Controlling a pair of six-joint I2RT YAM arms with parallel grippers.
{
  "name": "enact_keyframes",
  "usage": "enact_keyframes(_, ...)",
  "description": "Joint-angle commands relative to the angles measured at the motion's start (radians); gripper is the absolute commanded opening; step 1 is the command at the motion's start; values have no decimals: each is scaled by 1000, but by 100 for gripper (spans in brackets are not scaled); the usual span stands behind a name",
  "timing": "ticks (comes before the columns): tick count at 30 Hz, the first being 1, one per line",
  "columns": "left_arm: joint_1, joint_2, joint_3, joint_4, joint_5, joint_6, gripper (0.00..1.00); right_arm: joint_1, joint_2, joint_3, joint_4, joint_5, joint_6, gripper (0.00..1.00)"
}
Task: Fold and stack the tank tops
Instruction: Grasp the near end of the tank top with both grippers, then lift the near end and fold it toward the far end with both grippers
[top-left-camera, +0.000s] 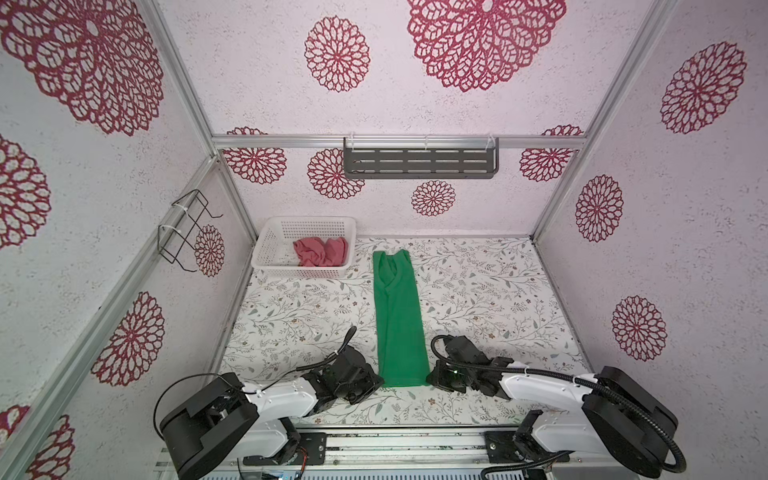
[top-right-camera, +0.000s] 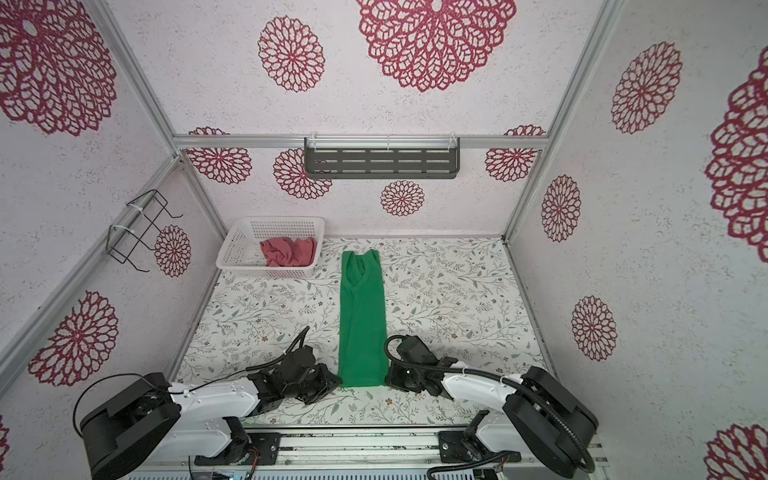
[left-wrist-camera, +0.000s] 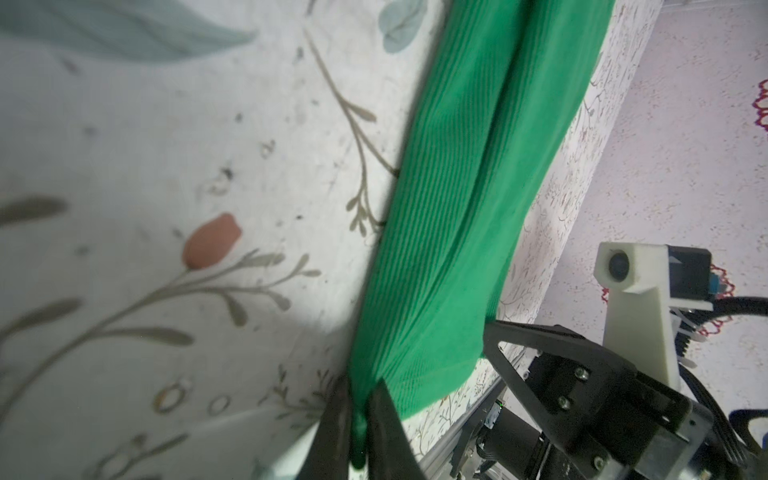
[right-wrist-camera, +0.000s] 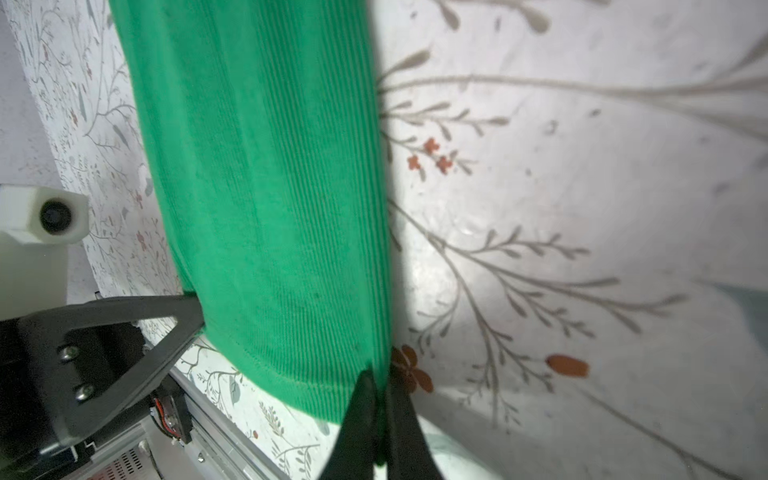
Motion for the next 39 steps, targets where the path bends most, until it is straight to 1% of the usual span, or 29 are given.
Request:
enact_keyframes(1,-12,-3,13,-85,-13,15,4,18,-30,-4,-37,20,5,0)
enact_keyframes(2,-12,-4,19,-88,-11,20,3,23,-32,-2,-38,22,8,0)
enact_keyframes(3,-13,-5,24,-95,-7,24,0,28,-37,1,-40,25,11,0)
enact_keyframes(8,-20,-42,55,-168,4,46,0,52,-84,11,-92,33,27,0)
enact_keyframes(10,-24,-81,84,-248,8,65,0,59,-120,31,-148,41,24,0)
enact_keyframes(12,-26,-133,130,-369,-2,101,0,60,-158,54,-204,50,12,0)
enact_keyframes(15,-19,-203,196,-518,-37,154,0,56,-198,98,-276,71,-22,0)
enact_keyframes(17,13,-223,229,-563,-21,195,0,41,-200,127,-294,75,-56,0)
enact_keyframes(19,51,-228,244,-569,17,235,0,19,-190,146,-284,68,-98,0)
enact_keyframes(22,123,-217,279,-600,63,305,0,-34,-163,193,-274,69,-165,0)
enact_keyframes(26,206,-155,371,-651,103,429,0,-105,-90,285,-279,53,-285,0)
enact_keyframes(32,289,17,515,-685,186,587,0,-207,70,430,-291,21,-461,0)
enact_keyframes(39,388,193,677,-719,221,725,0,-311,239,589,-291,-44,-593,0)
